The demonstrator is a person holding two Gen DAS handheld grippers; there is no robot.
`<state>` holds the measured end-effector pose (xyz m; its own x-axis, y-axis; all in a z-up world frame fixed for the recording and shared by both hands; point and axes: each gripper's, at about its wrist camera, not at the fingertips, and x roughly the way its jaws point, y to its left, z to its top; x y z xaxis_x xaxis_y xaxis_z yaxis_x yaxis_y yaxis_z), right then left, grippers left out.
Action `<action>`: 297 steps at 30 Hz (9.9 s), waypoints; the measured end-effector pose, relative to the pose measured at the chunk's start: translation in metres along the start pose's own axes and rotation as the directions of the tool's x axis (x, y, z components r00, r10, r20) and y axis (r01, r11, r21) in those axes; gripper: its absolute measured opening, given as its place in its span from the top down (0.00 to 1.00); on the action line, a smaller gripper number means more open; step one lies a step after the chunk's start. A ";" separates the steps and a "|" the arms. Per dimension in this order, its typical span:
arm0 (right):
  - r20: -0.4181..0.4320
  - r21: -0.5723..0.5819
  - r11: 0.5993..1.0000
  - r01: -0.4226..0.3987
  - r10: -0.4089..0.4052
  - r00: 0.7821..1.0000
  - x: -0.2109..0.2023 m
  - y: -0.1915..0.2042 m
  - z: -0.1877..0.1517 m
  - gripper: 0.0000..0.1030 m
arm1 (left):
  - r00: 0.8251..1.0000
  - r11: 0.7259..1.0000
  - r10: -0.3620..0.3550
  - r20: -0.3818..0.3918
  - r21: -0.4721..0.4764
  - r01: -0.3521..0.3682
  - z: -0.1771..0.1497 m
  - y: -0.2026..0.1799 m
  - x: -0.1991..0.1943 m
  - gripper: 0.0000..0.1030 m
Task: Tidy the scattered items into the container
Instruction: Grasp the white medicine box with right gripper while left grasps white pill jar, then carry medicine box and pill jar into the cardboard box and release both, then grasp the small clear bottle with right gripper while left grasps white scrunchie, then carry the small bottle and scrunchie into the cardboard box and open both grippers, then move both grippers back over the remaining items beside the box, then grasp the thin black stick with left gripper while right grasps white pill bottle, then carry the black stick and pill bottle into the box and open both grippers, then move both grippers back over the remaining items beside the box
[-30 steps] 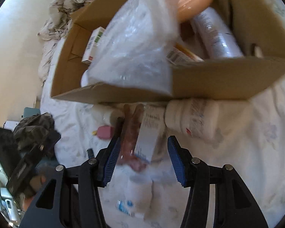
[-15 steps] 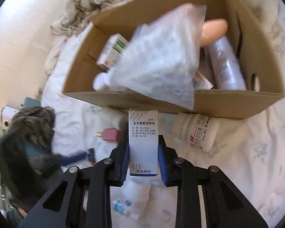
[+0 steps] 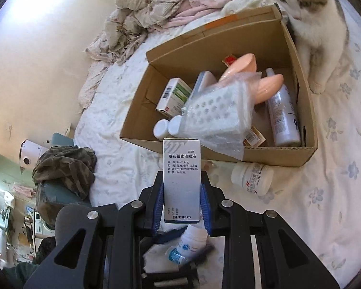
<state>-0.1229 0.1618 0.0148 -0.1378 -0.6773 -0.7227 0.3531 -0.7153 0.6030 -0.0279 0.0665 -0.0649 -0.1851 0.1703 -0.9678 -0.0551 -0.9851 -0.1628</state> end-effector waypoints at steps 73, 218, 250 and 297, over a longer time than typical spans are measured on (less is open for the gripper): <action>0.158 -0.091 0.963 0.253 -0.237 0.959 -0.050 0.010 0.055 0.27 | 0.951 0.985 0.081 0.297 -0.169 -0.031 0.091 0.087 -0.133 0.20; -0.091 0.086 0.946 0.312 -0.304 0.948 0.077 -0.057 0.002 0.47 | 0.991 0.994 0.004 0.133 -0.112 0.011 0.034 0.087 -0.042 0.26; 0.072 0.004 1.000 0.025 -0.025 0.997 0.014 0.008 0.013 0.47 | 0.888 0.995 -0.044 0.457 -0.058 0.079 0.048 0.081 -0.152 0.90; 0.203 0.020 0.999 0.051 -0.054 0.978 -0.012 -0.004 0.086 0.35 | 0.919 0.953 0.167 0.358 -0.296 -0.058 0.114 0.121 -0.144 0.38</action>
<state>-0.2021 0.1583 0.0503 -0.3419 -0.6586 -0.6703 0.3275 -0.7521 0.5720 -0.1194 -0.0750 0.0760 -0.5309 0.0002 -0.8474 0.2489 -0.9559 -0.1562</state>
